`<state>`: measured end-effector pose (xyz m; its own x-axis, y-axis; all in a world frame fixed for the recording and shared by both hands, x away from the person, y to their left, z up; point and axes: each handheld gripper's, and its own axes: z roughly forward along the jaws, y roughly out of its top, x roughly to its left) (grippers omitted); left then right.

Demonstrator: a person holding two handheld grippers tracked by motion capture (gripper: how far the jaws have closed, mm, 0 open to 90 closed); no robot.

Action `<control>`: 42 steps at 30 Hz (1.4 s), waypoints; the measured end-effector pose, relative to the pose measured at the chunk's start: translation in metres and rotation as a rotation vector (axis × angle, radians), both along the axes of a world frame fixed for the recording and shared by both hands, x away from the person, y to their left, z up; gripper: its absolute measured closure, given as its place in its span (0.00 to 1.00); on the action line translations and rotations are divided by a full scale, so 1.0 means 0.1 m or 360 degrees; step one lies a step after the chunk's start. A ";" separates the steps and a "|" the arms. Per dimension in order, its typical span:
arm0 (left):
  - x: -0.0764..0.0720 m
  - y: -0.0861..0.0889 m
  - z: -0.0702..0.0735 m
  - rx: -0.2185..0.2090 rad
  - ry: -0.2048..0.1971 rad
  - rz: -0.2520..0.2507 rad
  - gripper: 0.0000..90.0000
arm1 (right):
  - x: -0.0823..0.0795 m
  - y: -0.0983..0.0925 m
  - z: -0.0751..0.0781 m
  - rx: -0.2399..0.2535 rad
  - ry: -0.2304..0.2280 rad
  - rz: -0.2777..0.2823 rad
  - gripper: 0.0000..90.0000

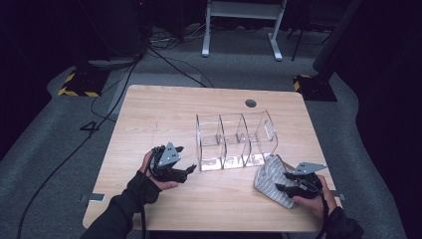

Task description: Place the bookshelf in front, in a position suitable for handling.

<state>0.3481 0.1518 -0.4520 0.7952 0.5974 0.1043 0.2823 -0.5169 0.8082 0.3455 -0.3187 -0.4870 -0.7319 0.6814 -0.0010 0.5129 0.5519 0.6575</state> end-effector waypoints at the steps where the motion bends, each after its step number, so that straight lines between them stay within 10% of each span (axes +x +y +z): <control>1: -0.02 0.02 -0.03 0.0021 0.0012 0.0003 0.26 | 0.00 0.00 0.00 0.0006 -0.0007 -0.0008 0.61; 9: -0.10 0.30 -0.34 0.0284 0.0123 -0.0011 0.28 | -0.05 0.04 0.02 -0.0053 -0.0087 0.0018 0.80; 25: 0.05 0.45 -0.51 0.0116 0.0318 0.0059 0.21 | -0.18 0.07 0.29 0.0103 -0.0313 0.0064 0.84; 42: 0.06 0.41 -0.52 0.0121 0.0323 0.0050 0.19 | -0.19 0.21 1.12 0.0305 -0.0774 -0.0007 0.84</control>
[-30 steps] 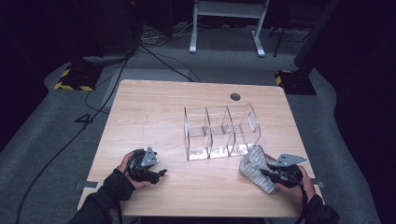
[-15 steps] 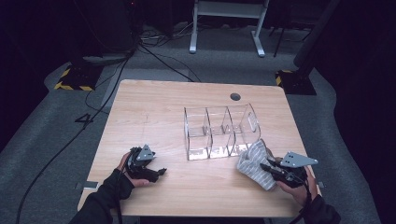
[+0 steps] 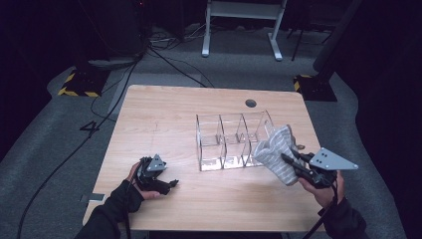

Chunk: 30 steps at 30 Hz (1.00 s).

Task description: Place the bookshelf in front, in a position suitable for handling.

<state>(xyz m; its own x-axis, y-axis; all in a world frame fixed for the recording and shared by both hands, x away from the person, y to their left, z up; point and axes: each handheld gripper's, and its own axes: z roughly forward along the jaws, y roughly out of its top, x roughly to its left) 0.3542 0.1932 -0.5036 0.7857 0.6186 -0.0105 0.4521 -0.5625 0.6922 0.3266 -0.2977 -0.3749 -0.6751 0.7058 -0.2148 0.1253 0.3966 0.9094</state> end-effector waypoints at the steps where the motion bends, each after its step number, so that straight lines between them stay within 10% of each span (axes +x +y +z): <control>1: 0.00 0.00 0.00 -0.0001 0.0000 -0.0003 0.19 | 0.03 0.00 0.05 0.0020 -0.0020 -0.0020 0.84; 11: 0.01 -0.01 0.00 -0.0002 0.0001 -0.0014 0.19 | 0.53 -0.02 0.27 0.0067 -0.0123 -0.0275 0.83; 18: 0.01 -0.01 0.00 -0.0002 0.0003 -0.0016 0.19 | 0.93 0.05 0.02 0.0100 0.0099 -0.0387 0.83; 27: 0.01 -0.01 0.00 -0.0003 -0.0001 -0.0022 0.19 | 1.07 0.03 -0.33 0.0219 0.0265 -0.0411 0.83; 30: 0.01 -0.01 0.00 0.0000 -0.0002 -0.0025 0.19 | 1.10 0.05 -0.49 0.0127 0.0331 -0.0434 0.83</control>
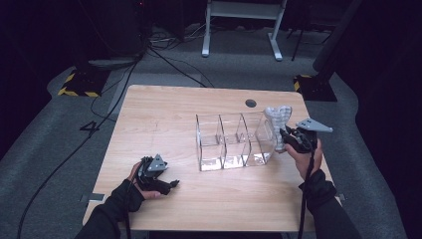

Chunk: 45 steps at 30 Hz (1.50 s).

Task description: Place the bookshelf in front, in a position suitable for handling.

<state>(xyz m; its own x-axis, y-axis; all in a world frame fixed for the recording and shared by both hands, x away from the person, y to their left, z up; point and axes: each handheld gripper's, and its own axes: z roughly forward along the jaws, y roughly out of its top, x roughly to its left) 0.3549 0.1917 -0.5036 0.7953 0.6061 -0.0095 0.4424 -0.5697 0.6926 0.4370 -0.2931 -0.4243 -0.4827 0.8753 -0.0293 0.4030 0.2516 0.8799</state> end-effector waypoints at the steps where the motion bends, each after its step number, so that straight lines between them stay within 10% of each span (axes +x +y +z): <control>1: 0.00 0.00 0.00 0.0000 0.0000 -0.0001 0.19 | 0.01 0.01 -0.06 -0.0010 0.0033 0.0014 0.83; 21: -0.01 -0.03 0.00 -0.0003 -0.0002 -0.0024 0.19 | -0.16 0.08 -0.59 -0.0306 0.0368 0.0196 0.82; 34: 0.02 -0.43 0.07 -0.0063 -0.0077 -0.0056 0.25 | -0.15 -0.04 0.10 -0.0065 -0.0004 0.0034 0.83; 45: 0.16 -0.73 0.16 -0.0120 -0.0244 -0.0019 0.29 | -0.03 0.04 0.22 -0.0083 -0.0038 -0.0005 0.82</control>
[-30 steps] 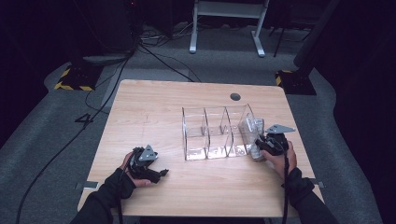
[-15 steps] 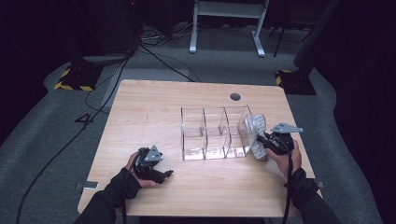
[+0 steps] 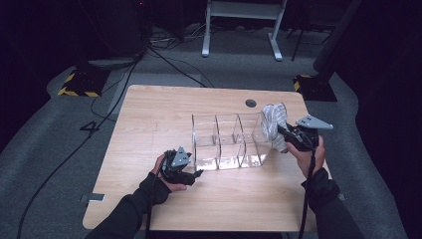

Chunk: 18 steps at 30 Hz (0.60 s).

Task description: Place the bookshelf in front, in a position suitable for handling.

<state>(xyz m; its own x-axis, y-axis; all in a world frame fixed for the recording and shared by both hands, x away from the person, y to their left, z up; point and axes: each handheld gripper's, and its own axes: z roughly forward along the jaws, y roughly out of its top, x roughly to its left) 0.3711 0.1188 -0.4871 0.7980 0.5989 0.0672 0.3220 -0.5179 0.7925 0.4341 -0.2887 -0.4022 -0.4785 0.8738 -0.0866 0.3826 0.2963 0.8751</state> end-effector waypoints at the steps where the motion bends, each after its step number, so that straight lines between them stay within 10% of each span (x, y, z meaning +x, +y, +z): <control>1: 0.00 -0.02 0.00 -0.0007 -0.0001 0.0004 0.29 | 0.01 0.01 -0.02 -0.0003 0.0010 0.0002 0.82; 18: 0.14 -0.03 0.25 -0.0179 -0.0135 0.0204 0.40 | 0.01 0.10 -0.60 -0.0136 0.0318 0.0088 0.82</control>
